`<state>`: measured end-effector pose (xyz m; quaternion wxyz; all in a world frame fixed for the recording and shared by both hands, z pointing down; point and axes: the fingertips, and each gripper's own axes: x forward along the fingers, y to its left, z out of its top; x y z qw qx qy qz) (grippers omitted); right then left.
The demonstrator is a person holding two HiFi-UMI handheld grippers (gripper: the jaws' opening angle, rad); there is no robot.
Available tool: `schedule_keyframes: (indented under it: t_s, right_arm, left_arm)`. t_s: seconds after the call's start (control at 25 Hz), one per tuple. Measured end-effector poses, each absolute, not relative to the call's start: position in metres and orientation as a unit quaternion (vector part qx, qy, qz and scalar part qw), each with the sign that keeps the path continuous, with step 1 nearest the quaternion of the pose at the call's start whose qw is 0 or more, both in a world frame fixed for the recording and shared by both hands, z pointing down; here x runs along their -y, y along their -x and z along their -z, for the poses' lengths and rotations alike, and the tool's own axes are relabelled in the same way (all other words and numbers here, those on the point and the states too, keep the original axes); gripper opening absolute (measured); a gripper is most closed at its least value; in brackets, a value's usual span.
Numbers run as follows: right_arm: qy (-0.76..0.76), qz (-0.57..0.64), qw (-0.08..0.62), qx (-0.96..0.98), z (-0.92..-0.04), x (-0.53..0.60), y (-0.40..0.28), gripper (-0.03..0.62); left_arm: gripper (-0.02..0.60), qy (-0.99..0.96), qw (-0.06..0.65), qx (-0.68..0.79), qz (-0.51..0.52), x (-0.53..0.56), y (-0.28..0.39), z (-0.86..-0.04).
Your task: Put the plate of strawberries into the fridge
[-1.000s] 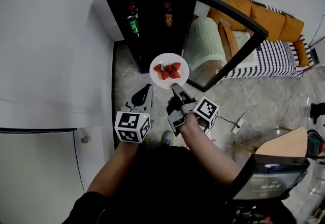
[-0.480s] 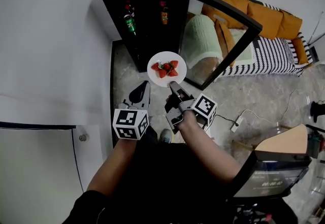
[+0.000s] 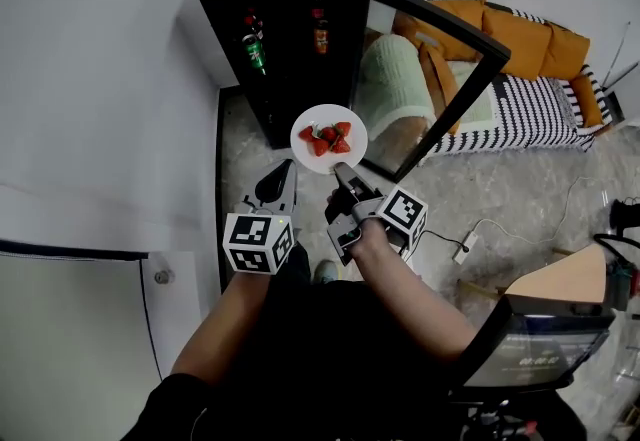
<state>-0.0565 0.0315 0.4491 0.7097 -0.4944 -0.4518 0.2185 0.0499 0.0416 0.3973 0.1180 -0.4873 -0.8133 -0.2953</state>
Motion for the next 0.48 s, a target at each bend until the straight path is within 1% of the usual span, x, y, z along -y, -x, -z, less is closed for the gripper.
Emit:
schedule_keyframes:
  t_s: [0.48]
  right_arm:
    - [0.504, -0.216, 0.713, 0.437, -0.4460, -0.0327, 0.0484, 0.019]
  left_arm:
    - [0.005, 0.494, 0.115, 0.812, 0.289, -0.0415, -0.0574, -0.3920]
